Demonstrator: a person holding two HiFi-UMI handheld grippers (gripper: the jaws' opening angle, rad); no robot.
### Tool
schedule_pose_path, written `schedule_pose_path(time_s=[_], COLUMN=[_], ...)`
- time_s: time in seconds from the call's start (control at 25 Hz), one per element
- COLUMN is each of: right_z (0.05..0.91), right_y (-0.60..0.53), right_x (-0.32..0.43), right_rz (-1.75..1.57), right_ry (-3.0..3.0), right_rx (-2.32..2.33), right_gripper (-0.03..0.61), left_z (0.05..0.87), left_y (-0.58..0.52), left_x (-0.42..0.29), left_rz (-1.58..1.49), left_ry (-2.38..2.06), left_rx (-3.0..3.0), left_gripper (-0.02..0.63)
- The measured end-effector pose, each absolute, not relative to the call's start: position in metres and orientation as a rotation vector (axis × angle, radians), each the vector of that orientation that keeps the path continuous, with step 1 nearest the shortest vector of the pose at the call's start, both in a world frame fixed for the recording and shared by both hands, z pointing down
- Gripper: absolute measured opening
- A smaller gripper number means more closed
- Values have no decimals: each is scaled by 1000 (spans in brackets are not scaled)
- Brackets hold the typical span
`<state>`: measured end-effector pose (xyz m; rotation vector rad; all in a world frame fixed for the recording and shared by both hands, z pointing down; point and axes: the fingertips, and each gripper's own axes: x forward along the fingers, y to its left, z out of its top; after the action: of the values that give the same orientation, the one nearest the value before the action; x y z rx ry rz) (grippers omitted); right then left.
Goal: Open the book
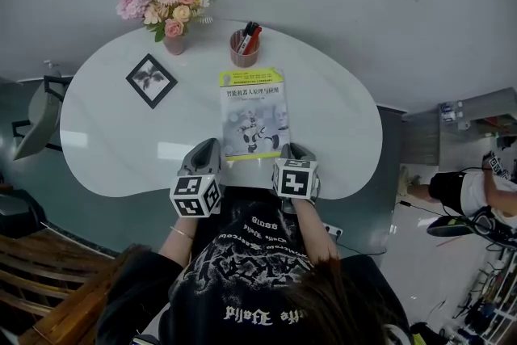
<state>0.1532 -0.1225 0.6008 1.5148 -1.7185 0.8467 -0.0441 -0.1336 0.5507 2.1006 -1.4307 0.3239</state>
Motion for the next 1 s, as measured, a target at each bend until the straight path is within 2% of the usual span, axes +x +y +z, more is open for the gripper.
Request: schedule_pose_path(time_s=[0.2, 0.48, 0.6, 0.8, 1.0], right_z=[595, 594, 596, 599, 585], right_y=[-123, -122, -121, -121, -121], right_x=[152, 152, 148, 150, 143], right_rz=[909, 1282, 1366, 1351, 1216], right_ry=[-1745, -1789, -1810, -1773, -1805], right_rx=[1557, 1592, 1564, 1609, 1620], right_gripper=[37, 37, 77, 40, 37], left_z=[552, 552, 551, 549, 551], left_y=[-133, -132, -131, -130, -126], left_x=[-43, -44, -41, -43, -49], left_rz=[321, 297, 293, 293, 291], left_ry=[-1429, -1426, -1420, -1430, -1446], left_rx=[2102, 2090, 2099, 2097, 2071], left_gripper=[24, 23, 23, 24, 25])
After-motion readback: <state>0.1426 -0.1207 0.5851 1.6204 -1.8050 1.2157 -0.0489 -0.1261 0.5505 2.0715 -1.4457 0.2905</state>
